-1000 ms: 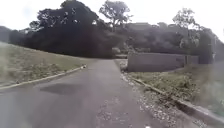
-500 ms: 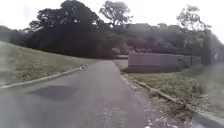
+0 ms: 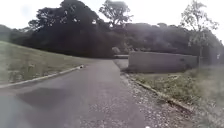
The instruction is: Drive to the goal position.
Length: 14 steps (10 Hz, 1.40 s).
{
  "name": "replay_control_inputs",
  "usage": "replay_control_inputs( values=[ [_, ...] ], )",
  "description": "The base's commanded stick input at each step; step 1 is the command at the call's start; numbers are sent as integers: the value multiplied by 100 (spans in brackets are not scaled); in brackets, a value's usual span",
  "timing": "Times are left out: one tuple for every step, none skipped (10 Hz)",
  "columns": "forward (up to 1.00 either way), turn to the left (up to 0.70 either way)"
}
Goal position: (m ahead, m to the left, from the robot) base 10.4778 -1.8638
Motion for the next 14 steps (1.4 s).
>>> replay_control_inputs(
  values=[
    [70,0],
    [70,0],
    [70,0],
    [70,0],
    [70,0],
    [70,0],
    [70,0],
    [70,0],
    [70,0],
    [70,0],
    [70,0],
    [70,0],
    [70,0],
    [70,0]
  ],
)
